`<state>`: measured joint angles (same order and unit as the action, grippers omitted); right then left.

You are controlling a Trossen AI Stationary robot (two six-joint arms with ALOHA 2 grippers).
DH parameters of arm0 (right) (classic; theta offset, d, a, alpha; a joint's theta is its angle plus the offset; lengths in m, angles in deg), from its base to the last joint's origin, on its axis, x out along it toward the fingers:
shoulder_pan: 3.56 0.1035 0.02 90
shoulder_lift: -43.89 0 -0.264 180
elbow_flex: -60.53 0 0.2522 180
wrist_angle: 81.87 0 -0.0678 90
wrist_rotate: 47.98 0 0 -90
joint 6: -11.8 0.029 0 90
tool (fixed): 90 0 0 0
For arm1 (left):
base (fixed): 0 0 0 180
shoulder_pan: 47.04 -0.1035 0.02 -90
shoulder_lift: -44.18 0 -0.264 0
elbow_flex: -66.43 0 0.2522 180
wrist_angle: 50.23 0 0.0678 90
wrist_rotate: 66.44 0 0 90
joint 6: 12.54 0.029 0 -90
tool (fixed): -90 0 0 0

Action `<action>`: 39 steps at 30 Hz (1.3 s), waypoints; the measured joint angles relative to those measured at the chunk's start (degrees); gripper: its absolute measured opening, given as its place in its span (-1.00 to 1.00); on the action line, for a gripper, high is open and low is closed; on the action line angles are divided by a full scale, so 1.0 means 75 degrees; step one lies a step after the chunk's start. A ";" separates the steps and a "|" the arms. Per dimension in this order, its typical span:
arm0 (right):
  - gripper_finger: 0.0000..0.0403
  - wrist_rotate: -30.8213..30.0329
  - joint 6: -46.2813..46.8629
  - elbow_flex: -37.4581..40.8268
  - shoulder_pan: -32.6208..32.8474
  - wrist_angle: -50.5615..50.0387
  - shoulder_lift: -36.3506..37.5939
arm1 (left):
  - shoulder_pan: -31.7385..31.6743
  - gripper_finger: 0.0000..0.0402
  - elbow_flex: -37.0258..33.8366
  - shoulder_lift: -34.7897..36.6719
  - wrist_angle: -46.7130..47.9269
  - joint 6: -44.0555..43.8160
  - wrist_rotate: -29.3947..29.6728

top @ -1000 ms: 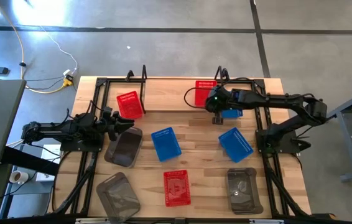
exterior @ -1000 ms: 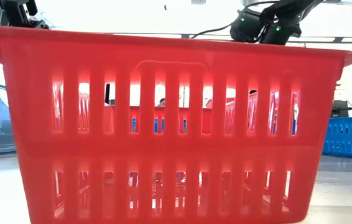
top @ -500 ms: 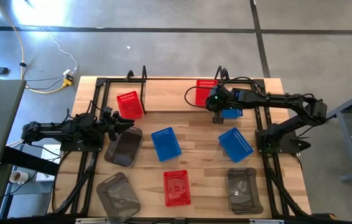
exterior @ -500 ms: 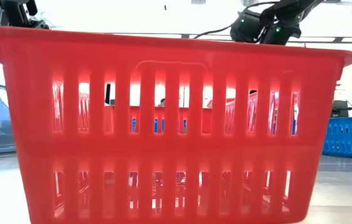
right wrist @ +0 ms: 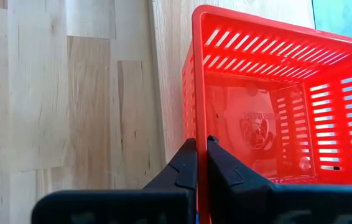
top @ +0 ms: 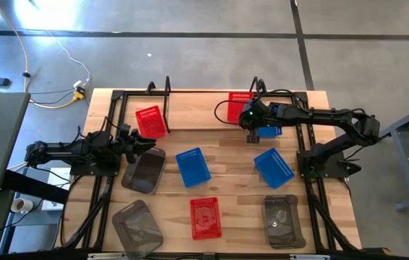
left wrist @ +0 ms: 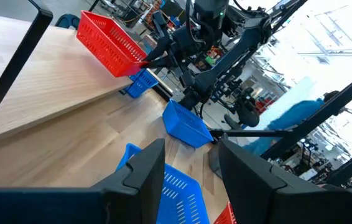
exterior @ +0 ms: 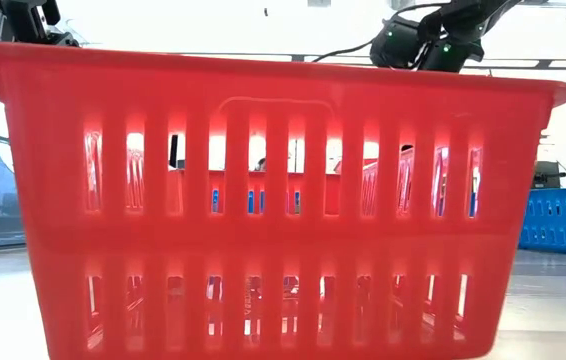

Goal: Stack baskets on shelf by color
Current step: Put the middle right red bin on the shelf, then put the bottom left blue bin on the shelf

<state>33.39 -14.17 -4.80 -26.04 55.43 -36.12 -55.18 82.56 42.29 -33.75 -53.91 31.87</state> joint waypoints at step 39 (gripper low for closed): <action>-0.74 -0.0280 0.0006 -0.0009 0.0003 0.0052 -0.0003 | -0.0002 -0.29 0.0000 0.0000 0.0000 -0.0003 -0.0003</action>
<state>31.29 -14.13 -4.86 -26.02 55.82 -36.14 -55.20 82.56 42.29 -33.75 -53.93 31.85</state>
